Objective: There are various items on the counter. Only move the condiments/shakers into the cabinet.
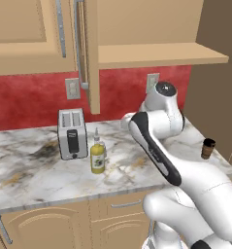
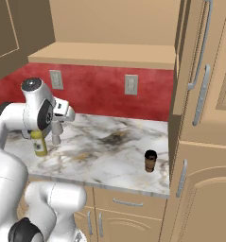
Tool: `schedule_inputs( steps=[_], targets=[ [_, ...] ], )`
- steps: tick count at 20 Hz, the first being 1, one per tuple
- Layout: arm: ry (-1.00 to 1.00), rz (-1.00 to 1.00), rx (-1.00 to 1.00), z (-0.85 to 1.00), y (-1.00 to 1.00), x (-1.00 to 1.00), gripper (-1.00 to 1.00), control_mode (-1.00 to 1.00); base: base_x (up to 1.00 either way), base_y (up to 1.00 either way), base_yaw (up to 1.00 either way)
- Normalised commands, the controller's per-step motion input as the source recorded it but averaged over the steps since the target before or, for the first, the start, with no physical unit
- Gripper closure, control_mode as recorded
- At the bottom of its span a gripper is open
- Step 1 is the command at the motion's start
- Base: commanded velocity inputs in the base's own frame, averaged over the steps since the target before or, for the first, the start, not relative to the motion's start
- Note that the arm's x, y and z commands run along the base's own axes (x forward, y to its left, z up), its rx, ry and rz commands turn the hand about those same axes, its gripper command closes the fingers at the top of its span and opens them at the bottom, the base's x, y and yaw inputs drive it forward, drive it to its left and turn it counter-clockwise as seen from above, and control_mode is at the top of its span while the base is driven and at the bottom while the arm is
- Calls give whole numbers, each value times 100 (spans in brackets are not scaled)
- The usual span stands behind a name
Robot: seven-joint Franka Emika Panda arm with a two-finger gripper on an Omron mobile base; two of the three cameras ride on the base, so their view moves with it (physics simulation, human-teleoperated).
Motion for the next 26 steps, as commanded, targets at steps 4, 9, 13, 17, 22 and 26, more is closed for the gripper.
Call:
schedule_inputs(
  steps=[4,9,13,17,22,26],
  targets=[
    [-56,2,0,100,-71,-6,100,-100,0,0,0],
    [-54,9,3,100,-78,-11,100,-100,0,0,0],
    [-51,5,0,100,-69,-9,100,-100,0,0,0],
    [-41,2,1,100,-45,0,100,-100,0,0,0],
    [-9,2,12,100,-26,8,100,-100,0,0,0],
    [23,2,14,44,-14,43,100,-100,0,0,0]
  ],
)
